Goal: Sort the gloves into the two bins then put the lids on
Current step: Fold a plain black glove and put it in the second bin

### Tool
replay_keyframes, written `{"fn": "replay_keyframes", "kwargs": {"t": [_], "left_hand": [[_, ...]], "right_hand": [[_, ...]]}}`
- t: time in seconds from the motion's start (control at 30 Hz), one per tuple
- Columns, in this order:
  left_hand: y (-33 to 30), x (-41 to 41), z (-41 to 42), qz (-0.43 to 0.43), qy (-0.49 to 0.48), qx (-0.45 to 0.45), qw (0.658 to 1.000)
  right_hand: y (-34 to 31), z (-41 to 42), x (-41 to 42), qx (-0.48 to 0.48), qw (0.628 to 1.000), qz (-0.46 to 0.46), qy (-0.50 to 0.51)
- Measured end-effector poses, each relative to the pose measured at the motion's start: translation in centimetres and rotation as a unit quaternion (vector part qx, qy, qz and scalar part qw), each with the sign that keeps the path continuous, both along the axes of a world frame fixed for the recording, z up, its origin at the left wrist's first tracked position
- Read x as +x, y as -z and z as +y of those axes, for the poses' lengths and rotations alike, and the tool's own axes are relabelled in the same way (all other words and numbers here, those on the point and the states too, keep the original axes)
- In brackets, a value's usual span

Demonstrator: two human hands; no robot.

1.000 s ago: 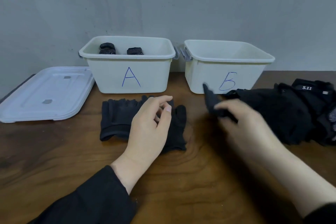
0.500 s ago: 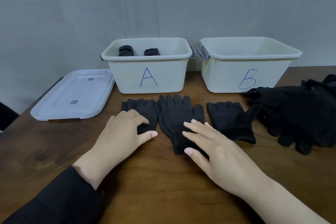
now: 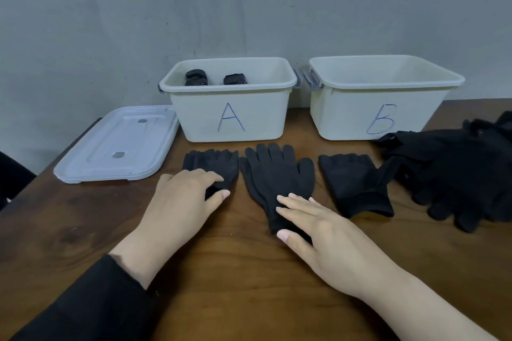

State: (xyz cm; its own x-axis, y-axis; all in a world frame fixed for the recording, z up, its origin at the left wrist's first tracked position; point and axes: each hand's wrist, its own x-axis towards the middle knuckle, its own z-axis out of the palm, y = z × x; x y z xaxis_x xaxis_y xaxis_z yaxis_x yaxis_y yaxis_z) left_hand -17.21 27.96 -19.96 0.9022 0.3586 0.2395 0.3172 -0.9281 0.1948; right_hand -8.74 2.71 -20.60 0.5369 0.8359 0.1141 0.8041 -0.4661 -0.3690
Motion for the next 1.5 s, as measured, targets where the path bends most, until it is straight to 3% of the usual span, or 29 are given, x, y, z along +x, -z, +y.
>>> {"fn": "replay_keyframes", "kwargs": {"t": [0.13, 0.37, 0.63, 0.87, 0.93, 1.07, 1.17, 1.27, 1.4, 1.47, 1.5], "left_hand": [[0.2, 0.1, -0.3, 0.055, 0.008, 0.010, 0.998], [0.5, 0.2, -0.6, 0.026, 0.012, 0.035, 0.999], [0.2, 0.3, -0.8, -0.094, -0.001, 0.035, 0.995], [-1.8, 0.2, -2.3, -0.184, -0.002, 0.051, 0.982], [-2.4, 0.2, -3.1, -0.230, 0.008, 0.006, 0.973], [-3.4, 0.3, -5.6, -0.324, 0.010, -0.210, 0.922], [-4.7, 1.1, -7.0, -0.368, -0.019, -0.358, 0.858], [-5.6, 2.0, -8.5, -0.393, -0.009, -0.533, 0.749], [-6.0, 2.6, -11.3, -0.336, 0.064, -0.706, 0.620], [-5.5, 2.9, -12.4, -0.308, 0.088, -0.733, 0.600], [-5.0, 3.1, -12.7, -0.299, 0.090, -0.728, 0.611]], "right_hand": [[0.0, -0.1, -0.1, 0.005, 1.000, 0.007, 0.000], [0.1, -0.3, 0.0, 0.007, 1.000, 0.008, 0.007], [0.0, -0.3, -0.1, 0.026, 0.999, 0.034, 0.023], [-0.2, -0.7, 0.2, 0.172, 0.978, 0.060, 0.100], [-0.4, -0.7, 0.1, 0.213, 0.968, 0.067, 0.115], [-0.8, -0.3, -0.4, 0.266, 0.948, 0.120, 0.131], [-1.2, 0.2, -1.1, 0.318, 0.912, 0.207, 0.158], [-1.9, 0.9, -2.0, 0.362, 0.848, 0.340, 0.184], [-3.2, 1.1, -2.3, 0.436, 0.656, 0.605, 0.112], [-3.7, 0.8, -2.3, 0.477, 0.605, 0.633, 0.077], [-3.8, 0.6, -2.2, 0.501, 0.595, 0.624, 0.079]]}}
